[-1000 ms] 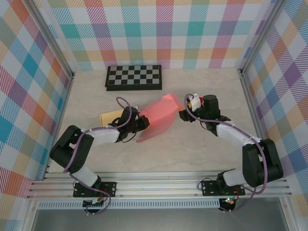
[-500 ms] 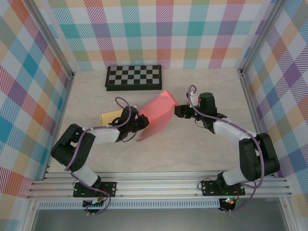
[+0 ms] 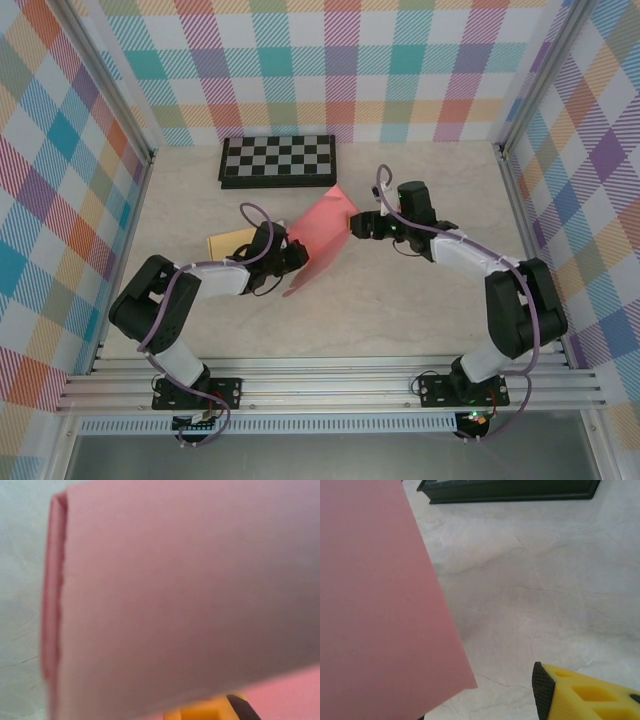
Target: Fold the paper box
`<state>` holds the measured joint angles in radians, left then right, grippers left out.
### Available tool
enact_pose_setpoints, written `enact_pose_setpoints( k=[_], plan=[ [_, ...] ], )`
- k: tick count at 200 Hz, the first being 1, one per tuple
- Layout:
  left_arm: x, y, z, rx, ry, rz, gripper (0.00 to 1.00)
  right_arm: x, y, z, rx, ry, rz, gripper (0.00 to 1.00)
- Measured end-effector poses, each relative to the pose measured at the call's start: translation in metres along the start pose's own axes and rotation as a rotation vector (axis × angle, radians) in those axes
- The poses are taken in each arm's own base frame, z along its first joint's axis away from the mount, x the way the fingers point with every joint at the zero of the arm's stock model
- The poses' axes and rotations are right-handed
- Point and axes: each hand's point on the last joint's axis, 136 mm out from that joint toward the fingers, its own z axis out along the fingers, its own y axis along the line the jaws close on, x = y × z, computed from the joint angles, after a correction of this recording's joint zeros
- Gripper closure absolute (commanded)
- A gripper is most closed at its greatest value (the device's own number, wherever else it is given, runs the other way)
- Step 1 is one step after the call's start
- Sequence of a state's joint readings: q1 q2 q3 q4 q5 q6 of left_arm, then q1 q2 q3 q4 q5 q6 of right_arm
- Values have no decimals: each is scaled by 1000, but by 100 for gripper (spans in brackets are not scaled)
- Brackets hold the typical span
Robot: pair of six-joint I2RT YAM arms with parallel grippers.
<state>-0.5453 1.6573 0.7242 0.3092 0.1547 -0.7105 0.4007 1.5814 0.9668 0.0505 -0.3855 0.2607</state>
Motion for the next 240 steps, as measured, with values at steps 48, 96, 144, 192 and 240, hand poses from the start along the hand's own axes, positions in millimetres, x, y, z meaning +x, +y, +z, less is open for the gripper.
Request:
enact_pose_setpoints(
  k=[48,96,144,192,240],
  plan=[
    [7,19,0,-83,17,-9,100,19,2,23,40,131,-55,41],
    [6,24,0,-109,10,10,100,34,0,31,131,203,-166,42],
    [6,25,-1,-118,6,23,100,37,1,23,159,202,-200,41],
    [6,15,-3,-97,-1,68,100,32,6,-19,161,141,-220,39],
    [3,15,-4,-106,-17,155,100,-7,8,-77,118,1,-278,38]
  ],
)
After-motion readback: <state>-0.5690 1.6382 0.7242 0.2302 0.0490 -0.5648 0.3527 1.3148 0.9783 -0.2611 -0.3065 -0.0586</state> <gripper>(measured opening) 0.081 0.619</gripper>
